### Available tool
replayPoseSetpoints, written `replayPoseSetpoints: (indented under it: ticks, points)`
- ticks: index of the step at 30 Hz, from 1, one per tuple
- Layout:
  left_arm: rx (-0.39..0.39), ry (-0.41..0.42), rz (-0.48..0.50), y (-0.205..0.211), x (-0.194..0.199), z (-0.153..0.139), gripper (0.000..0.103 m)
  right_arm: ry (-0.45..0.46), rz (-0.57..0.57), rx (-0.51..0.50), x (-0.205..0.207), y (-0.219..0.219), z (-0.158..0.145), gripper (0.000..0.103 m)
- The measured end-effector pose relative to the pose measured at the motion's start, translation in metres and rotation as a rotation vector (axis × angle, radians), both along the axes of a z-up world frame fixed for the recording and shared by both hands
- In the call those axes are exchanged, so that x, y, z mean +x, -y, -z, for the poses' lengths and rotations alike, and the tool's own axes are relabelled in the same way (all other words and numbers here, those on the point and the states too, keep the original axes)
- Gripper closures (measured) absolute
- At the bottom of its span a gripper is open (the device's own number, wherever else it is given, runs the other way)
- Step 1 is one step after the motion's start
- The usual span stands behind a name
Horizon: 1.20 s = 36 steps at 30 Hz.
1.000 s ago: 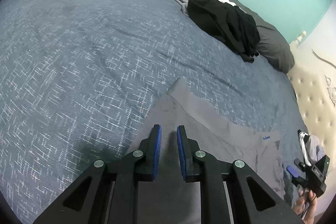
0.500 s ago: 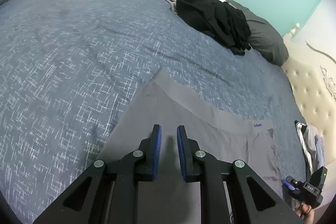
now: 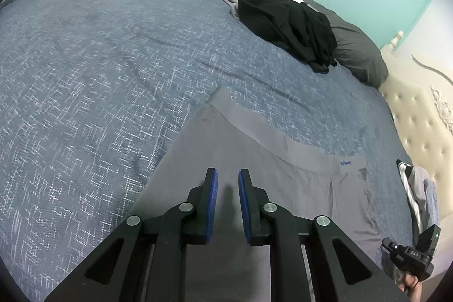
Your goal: Fold clothes
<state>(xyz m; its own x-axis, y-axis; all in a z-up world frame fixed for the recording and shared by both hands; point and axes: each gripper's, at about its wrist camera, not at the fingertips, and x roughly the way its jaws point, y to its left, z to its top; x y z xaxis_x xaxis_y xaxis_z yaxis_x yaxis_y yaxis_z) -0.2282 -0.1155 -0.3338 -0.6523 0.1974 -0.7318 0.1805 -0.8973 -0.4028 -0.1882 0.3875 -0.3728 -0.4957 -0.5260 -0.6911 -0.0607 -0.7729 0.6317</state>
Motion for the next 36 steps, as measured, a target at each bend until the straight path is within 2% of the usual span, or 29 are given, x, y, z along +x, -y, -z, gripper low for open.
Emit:
replayPoseSetpoints:
  ticks: [12,17,20,29,36]
  points:
    - [-0.005,0.016,-0.040,0.019,0.011,-0.002,0.087,0.047,0.024,-0.034,0.000,-0.003,0.012,0.101]
    - [-0.011,0.020,-0.054,0.039,0.036,-0.008,0.086,0.052,0.040,-0.037,-0.003,-0.005,0.015,0.101]
    - [-0.013,0.030,-0.087,0.054,0.057,-0.008,0.080,0.065,0.074,-0.050,-0.003,-0.010,0.016,0.100]
    - [0.021,0.092,-0.158,0.082,0.100,0.013,0.077,0.060,0.163,-0.095,0.005,-0.026,0.013,0.100]
    - [0.045,0.105,-0.147,0.080,0.102,0.026,0.078,0.047,0.175,-0.111,0.007,-0.026,0.010,0.100]
